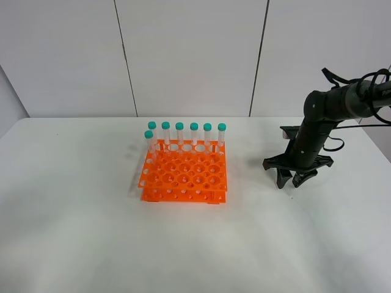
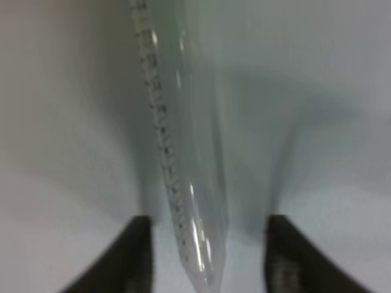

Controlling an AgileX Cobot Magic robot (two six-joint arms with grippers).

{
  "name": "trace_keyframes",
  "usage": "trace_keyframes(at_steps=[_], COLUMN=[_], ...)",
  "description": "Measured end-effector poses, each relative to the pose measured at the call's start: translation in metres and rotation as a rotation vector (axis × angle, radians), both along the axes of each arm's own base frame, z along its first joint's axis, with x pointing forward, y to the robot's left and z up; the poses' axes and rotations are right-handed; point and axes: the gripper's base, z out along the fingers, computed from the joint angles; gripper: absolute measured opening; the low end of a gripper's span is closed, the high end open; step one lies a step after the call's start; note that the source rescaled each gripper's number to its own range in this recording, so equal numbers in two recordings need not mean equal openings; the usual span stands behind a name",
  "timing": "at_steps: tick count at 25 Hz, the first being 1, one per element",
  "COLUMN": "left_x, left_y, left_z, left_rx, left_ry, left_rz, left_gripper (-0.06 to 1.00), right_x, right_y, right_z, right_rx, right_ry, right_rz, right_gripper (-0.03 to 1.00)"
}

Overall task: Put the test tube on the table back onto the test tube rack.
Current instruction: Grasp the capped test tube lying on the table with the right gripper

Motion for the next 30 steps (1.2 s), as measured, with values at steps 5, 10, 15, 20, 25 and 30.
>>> trace_keyframes(at_steps=[5,10,15,20,25,30], left_x=[0.000,0.000,0.000,0.000,0.000,0.000], left_y=[0.000,0.000,0.000,0.000,0.000,0.000], left_z=[0.000,0.000,0.000,0.000,0.000,0.000], left_rx=[0.000,0.000,0.000,0.000,0.000,0.000], left_ry=[0.000,0.000,0.000,0.000,0.000,0.000], left_rz=[0.000,0.000,0.000,0.000,0.000,0.000], left_gripper=[1.00,1.00,1.00,1.00,1.00,1.00], right_x=[0.000,0.000,0.000,0.000,0.000,-0.002], right_y=[0.000,0.000,0.000,0.000,0.000,0.000], right_z=[0.000,0.000,0.000,0.005,0.031,0.067], right_rx=[0.000,0.000,0.002,0.001,0.004,0.006], right_ry=[-0.002,-0.003,-0.006,-0.014,-0.082,-0.190], right_rz=[0.001,0.004,0.028,0.053,0.070,0.092], right_gripper=[0.02,0.02,0.02,0.02,0.02,0.02])
